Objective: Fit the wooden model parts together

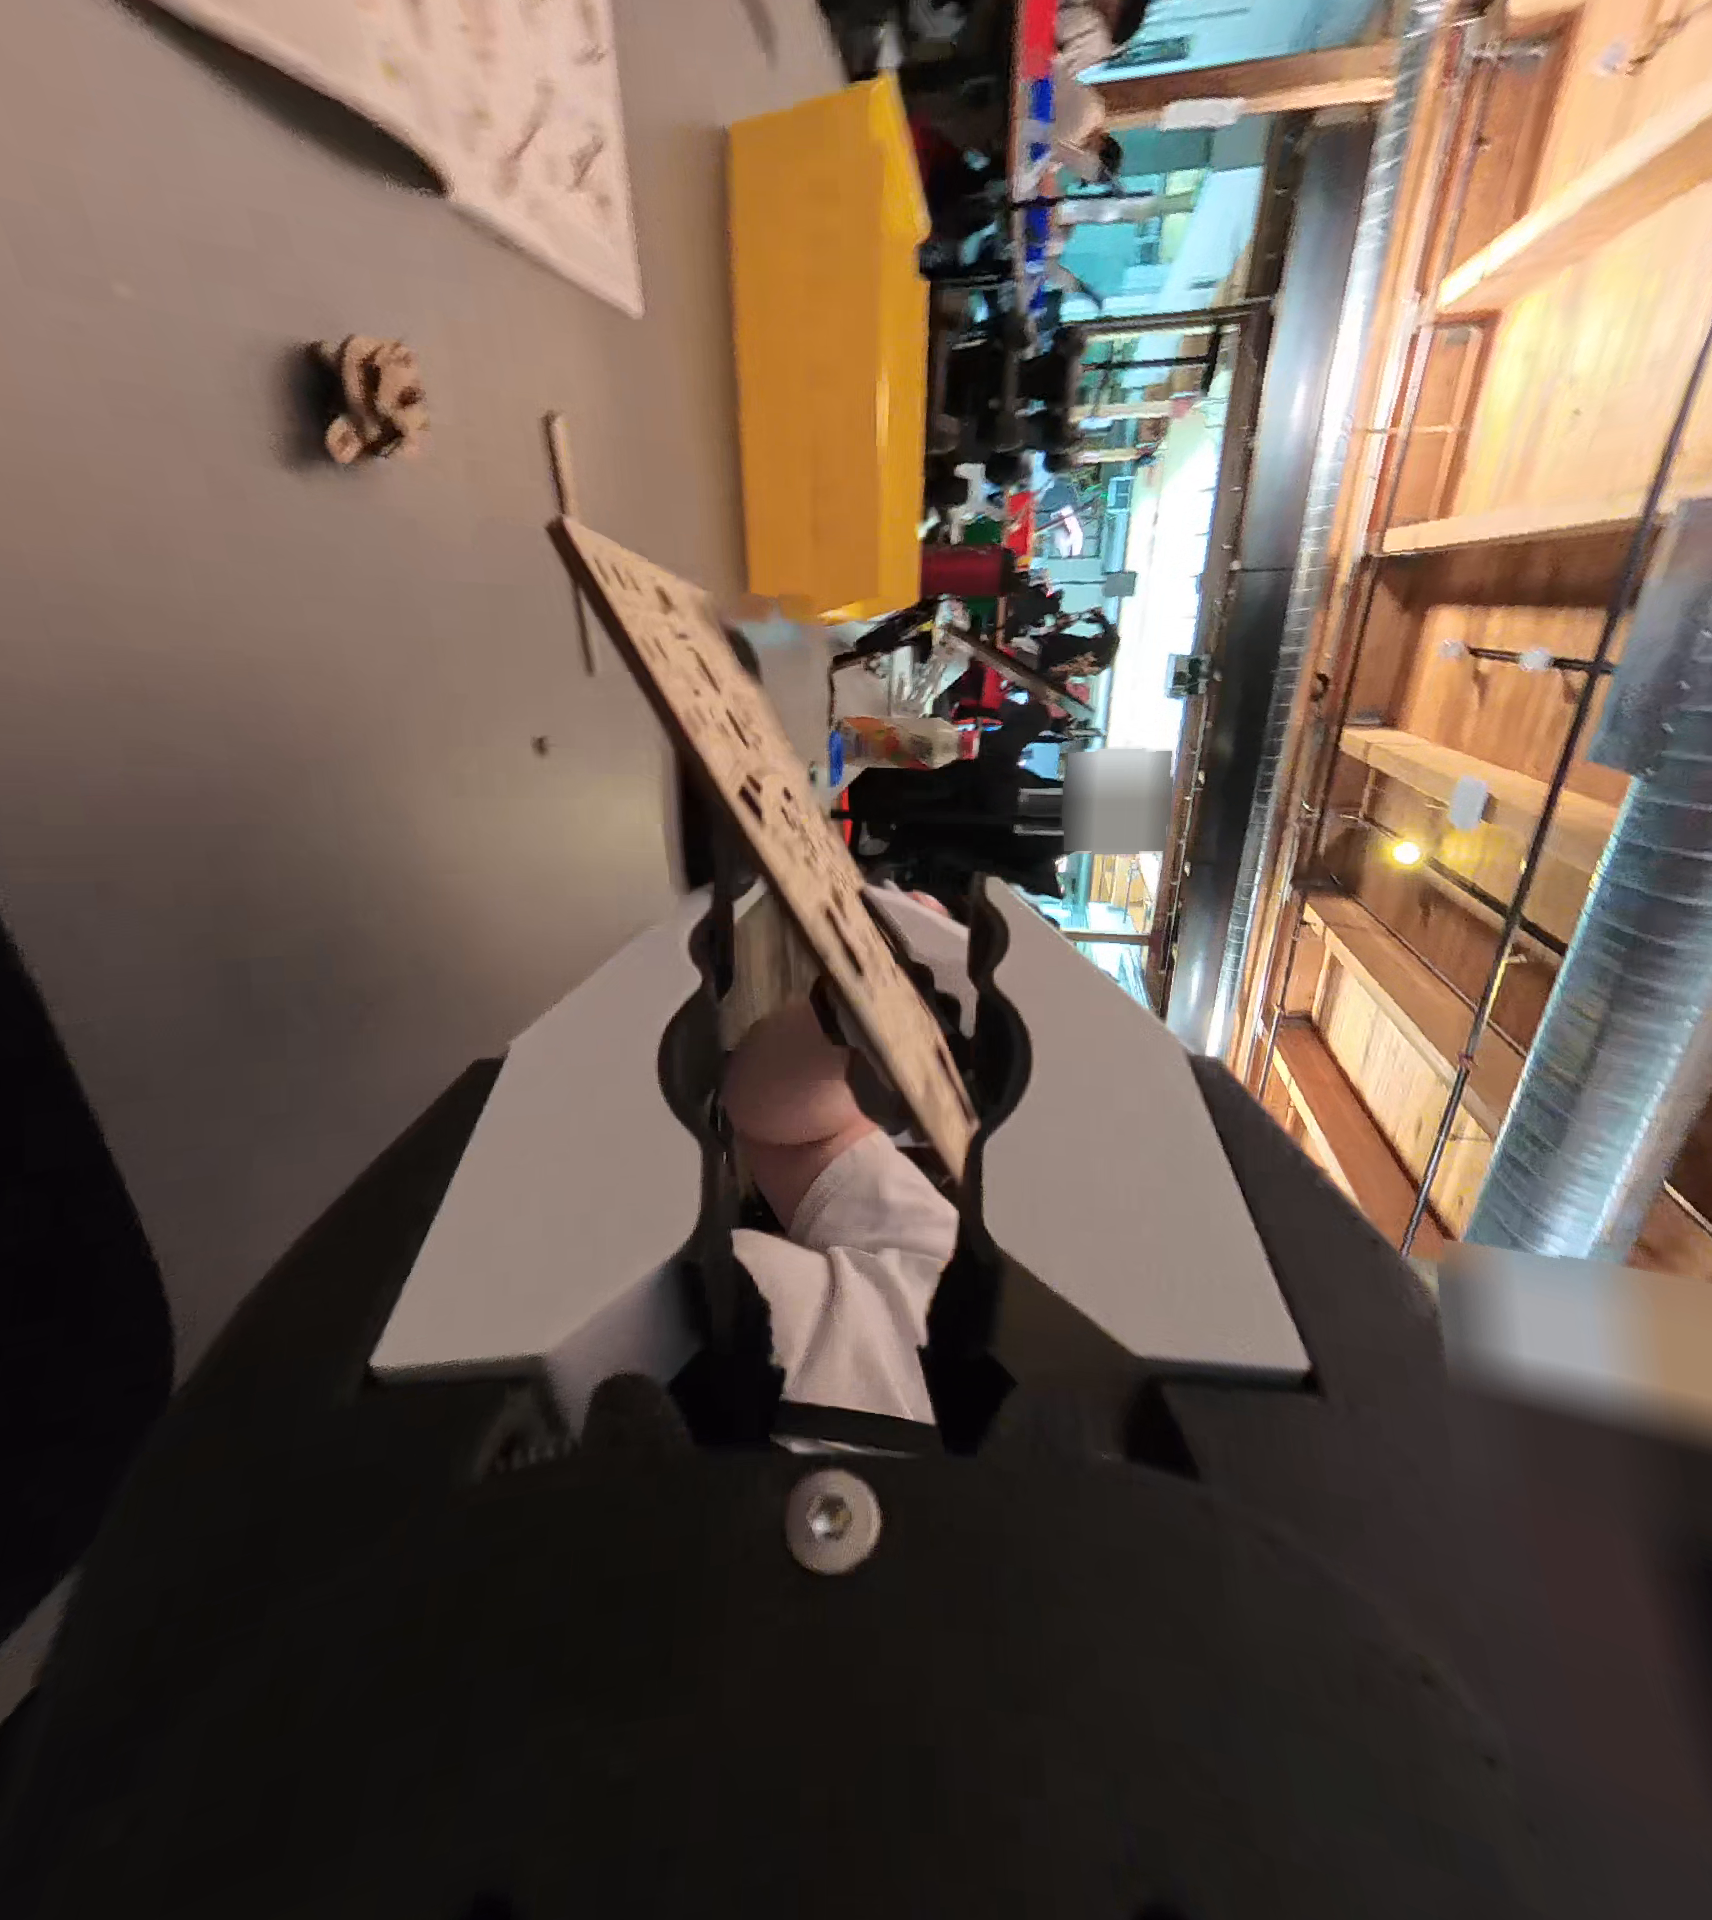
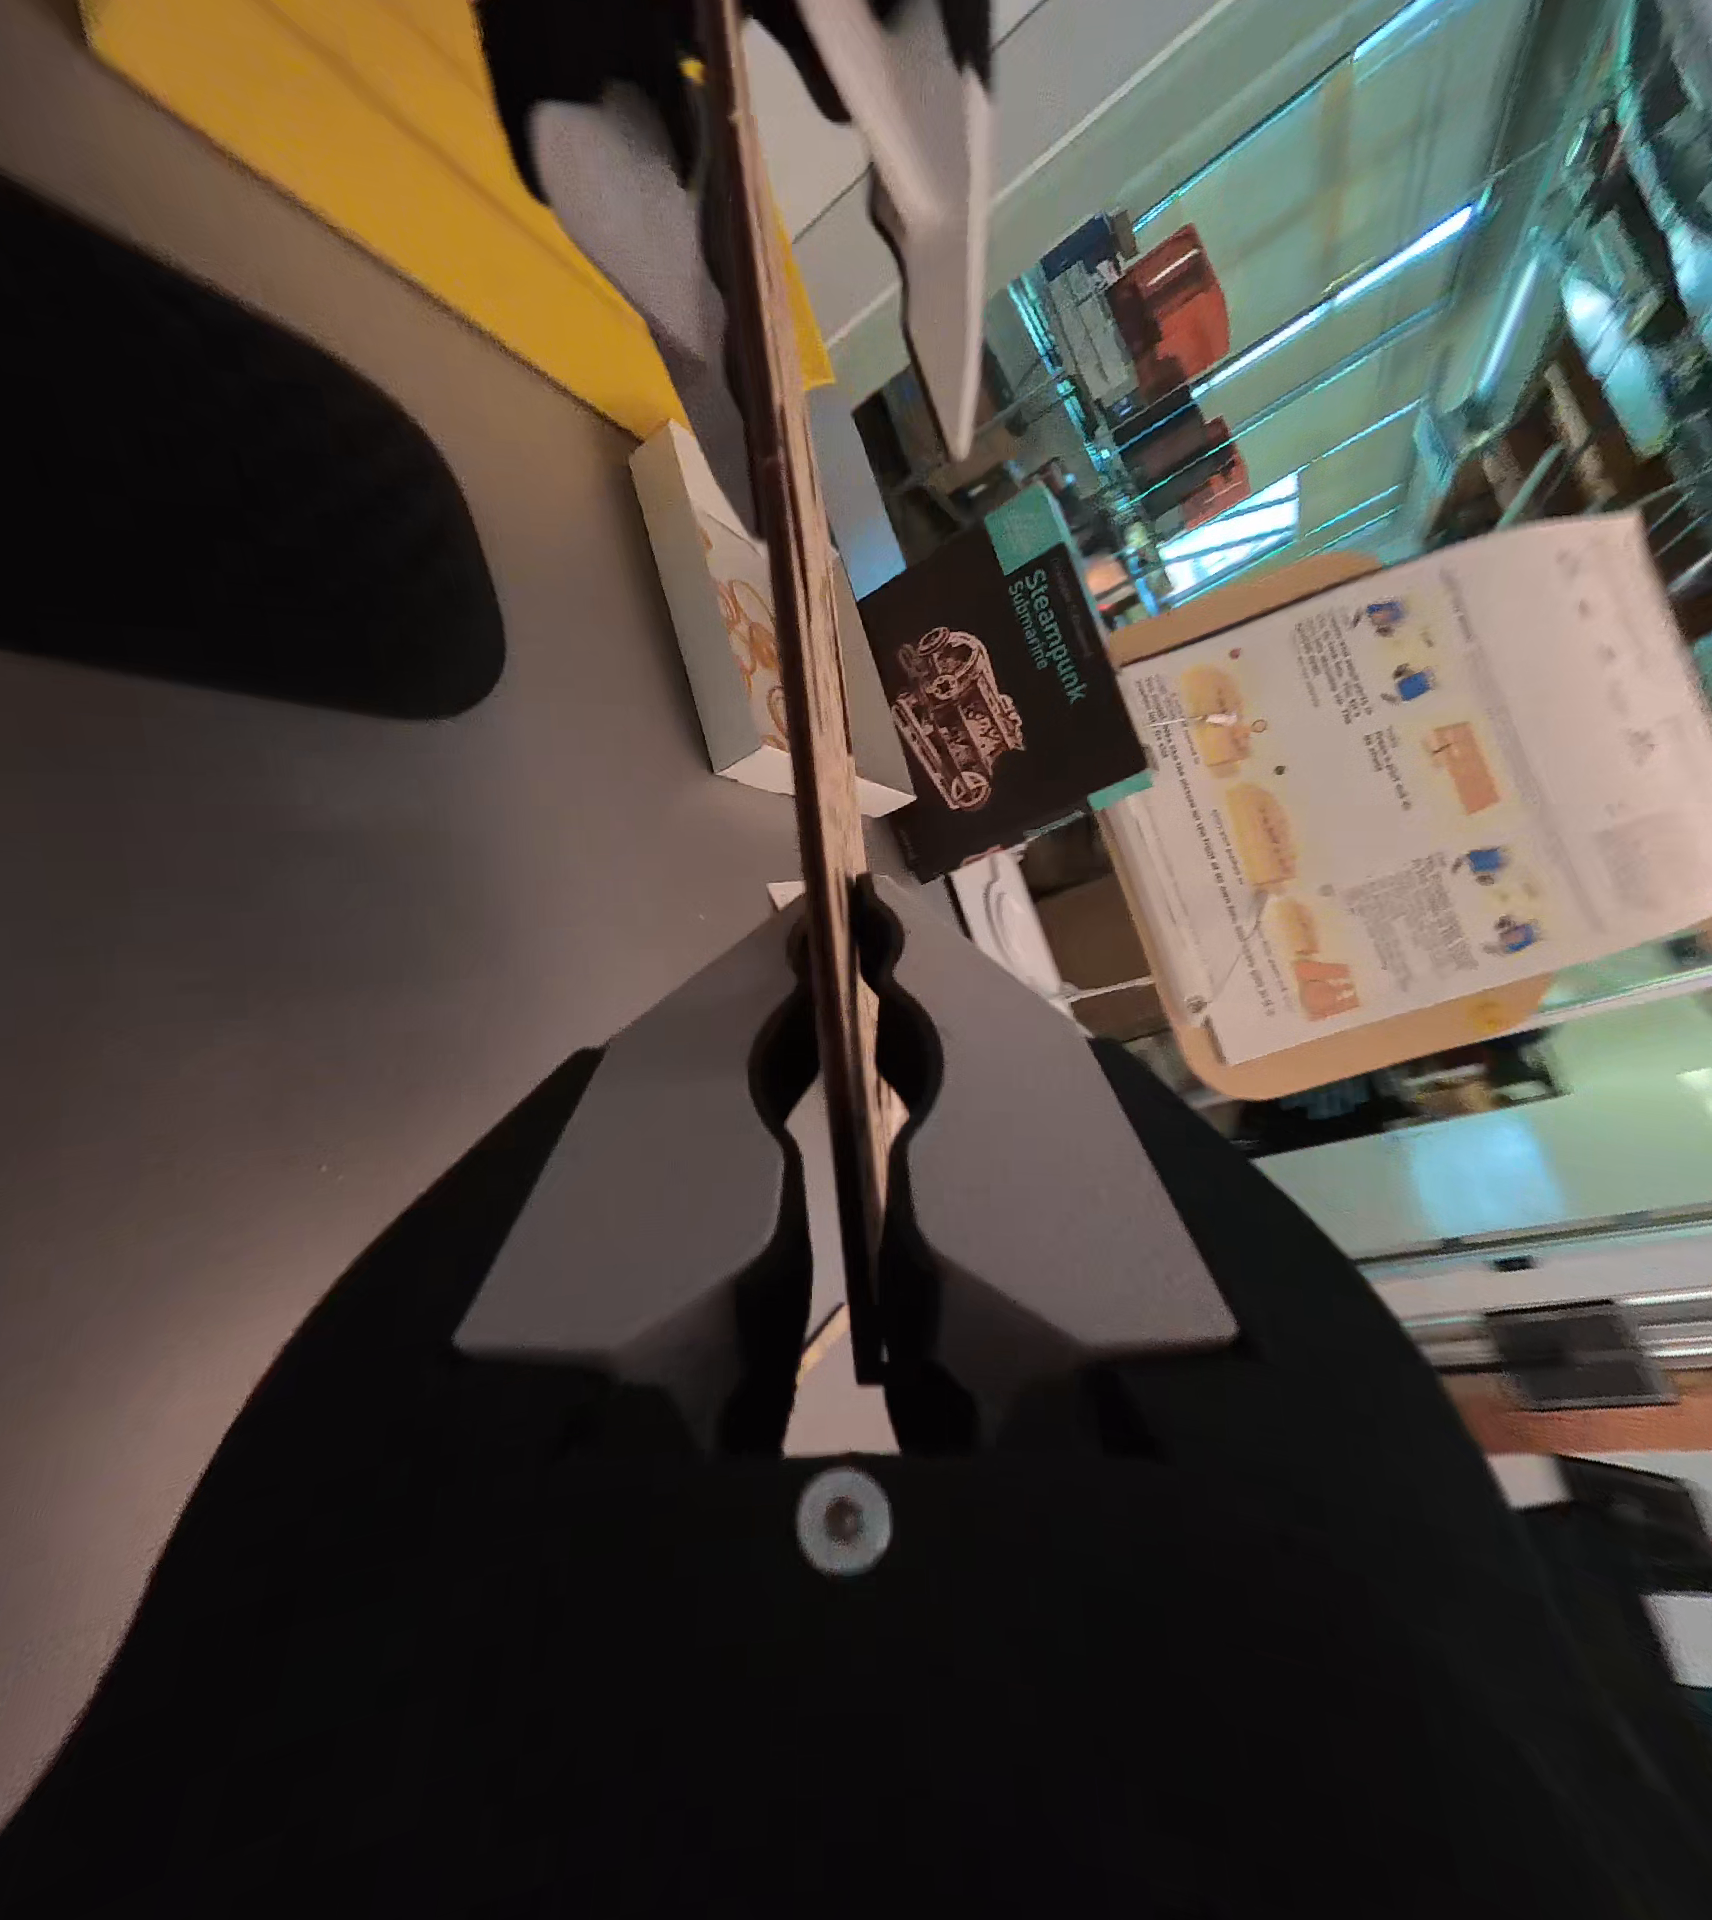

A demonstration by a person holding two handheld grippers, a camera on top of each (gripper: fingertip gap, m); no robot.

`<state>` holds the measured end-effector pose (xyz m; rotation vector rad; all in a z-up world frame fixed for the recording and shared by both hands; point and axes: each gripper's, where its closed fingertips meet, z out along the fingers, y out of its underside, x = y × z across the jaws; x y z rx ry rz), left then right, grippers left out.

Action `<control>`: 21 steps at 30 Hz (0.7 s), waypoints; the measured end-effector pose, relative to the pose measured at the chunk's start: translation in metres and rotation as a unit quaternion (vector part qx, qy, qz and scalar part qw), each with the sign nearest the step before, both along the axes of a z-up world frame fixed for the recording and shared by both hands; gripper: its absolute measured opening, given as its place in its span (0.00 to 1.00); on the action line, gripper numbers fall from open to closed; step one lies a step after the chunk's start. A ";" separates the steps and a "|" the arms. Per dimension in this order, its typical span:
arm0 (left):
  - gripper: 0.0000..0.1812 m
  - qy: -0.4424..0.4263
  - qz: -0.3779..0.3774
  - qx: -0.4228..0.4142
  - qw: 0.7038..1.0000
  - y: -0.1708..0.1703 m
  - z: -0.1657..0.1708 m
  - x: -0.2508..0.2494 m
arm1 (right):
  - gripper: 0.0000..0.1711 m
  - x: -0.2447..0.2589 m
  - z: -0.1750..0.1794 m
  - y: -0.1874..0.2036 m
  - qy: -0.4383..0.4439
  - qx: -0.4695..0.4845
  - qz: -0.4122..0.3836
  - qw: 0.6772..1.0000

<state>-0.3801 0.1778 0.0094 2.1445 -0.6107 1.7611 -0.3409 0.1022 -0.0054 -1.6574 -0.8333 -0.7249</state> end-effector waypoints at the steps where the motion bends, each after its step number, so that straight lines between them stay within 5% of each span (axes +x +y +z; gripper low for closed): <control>1: 0.24 -0.018 0.004 0.011 1.000 0.004 0.010 -0.003 | 0.01 0.006 0.006 -0.001 0.045 -0.008 0.005 0.999; 4: 0.24 -0.064 0.020 0.077 0.995 0.019 0.037 -0.019 | 0.01 0.018 0.012 -0.009 0.294 -0.063 0.047 0.953; 8: 0.24 -0.088 0.014 0.168 0.982 0.023 0.042 -0.044 | 0.01 0.022 0.014 -0.027 0.664 -0.148 0.119 0.723; 10: 0.23 -0.085 -0.004 0.197 0.977 0.014 0.027 -0.048 | 0.01 0.022 -0.005 -0.031 0.724 -0.168 0.107 0.661; 21: 0.22 0.012 -0.148 0.271 0.951 -0.048 -0.113 -0.030 | 0.01 0.038 -0.095 -0.036 0.860 -0.114 -0.049 0.496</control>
